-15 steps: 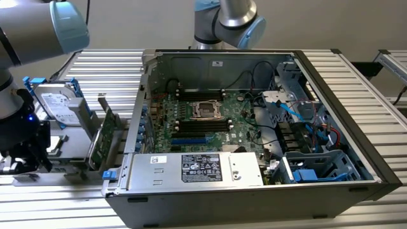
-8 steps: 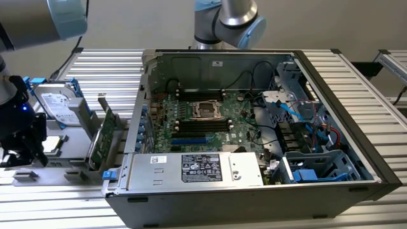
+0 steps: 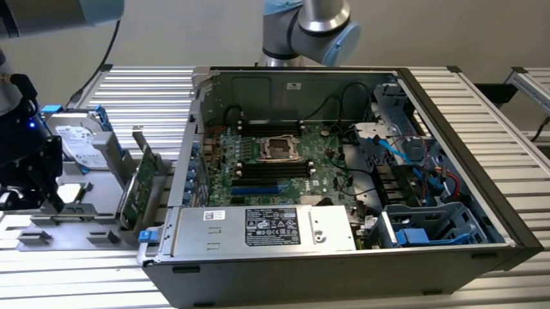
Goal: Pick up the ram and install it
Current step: 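Pick up the ram and move it above insertion slot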
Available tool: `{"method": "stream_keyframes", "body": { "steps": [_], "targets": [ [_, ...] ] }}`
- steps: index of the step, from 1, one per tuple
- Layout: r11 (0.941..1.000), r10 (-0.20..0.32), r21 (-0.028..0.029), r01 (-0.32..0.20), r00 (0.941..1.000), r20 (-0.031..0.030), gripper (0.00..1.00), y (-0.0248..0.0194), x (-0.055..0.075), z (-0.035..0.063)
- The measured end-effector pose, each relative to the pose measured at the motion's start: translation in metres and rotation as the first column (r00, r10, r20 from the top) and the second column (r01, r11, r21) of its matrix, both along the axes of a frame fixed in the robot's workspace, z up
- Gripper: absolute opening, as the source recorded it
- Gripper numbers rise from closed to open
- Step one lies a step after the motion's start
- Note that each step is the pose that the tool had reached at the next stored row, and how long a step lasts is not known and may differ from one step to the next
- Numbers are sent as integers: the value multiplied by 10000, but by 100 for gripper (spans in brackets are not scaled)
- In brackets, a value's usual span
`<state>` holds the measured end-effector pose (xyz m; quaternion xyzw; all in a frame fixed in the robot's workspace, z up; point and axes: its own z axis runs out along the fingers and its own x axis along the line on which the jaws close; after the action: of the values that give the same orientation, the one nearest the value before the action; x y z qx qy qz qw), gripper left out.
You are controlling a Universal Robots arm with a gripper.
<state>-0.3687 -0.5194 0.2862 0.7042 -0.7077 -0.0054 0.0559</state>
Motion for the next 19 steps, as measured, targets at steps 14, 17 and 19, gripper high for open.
{"method": "stream_keyframes", "body": {
  "steps": [14,17,19],
  "targets": [
    [10000,-1,-64,-1,9992,-408,14,19,431,458],
    [10000,-2,-76,-2,9988,-488,14,26,516,554],
    [10000,-2,-85,-3,9985,-545,14,31,575,620]
  ]
}}
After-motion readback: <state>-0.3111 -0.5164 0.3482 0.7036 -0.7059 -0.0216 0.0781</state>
